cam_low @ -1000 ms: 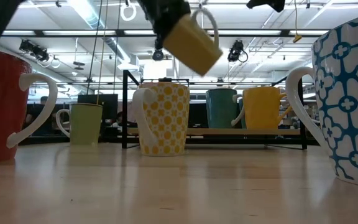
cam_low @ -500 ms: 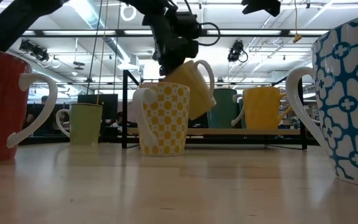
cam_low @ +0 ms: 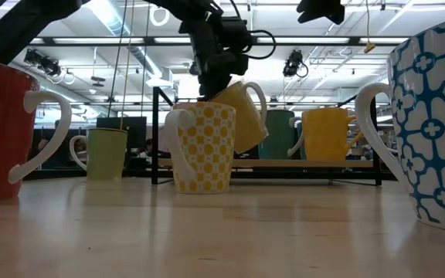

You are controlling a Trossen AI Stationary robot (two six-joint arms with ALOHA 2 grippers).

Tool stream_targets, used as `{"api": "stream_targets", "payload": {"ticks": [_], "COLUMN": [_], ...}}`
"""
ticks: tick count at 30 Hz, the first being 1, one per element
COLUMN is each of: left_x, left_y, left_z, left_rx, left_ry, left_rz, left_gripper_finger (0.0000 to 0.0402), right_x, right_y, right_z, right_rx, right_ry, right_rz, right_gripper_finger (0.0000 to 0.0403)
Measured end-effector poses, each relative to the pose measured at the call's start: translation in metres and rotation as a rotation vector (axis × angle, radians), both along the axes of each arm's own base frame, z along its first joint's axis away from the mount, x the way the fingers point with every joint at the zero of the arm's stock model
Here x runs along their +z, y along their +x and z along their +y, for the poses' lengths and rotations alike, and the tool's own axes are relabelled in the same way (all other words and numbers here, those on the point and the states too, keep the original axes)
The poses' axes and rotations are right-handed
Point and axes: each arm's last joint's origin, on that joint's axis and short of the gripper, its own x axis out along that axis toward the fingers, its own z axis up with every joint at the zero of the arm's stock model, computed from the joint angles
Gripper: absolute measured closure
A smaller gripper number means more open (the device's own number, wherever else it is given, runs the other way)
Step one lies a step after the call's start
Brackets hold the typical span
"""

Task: Place coffee mugs
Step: Put the light yellow mug on the shelf

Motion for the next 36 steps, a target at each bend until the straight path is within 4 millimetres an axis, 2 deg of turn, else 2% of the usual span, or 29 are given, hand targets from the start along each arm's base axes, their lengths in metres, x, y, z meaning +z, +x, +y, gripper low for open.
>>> {"api": "stream_targets", "payload": {"ticks": [6,20,36], "left_x": [-0.01,-0.012,-0.008], "left_y": [0.006,0.008,0.019], "left_z": [-0.001,0.0,0.003], "left_rx": [0.02,0.018,0.019], "left_ry": [-0.014,-0.005,0.041], "left_rz": [0.007,0.002,-0.106], "left_gripper_finger": [0.0365,0.0364,0.0309], "right_x": [-0.001,-0.002,-0.002], "right_y": [-0.001,-0.002,-0.002], "right_z": [0.0,0.0,0.0], "right_rx": [0.001,0.002,0.002], "right_ry": [0.004,0.006,0.006], "right_rz": [0.012,0.023,0.025], "right_gripper_finger": [0.0262,0.0262,0.0262]}}
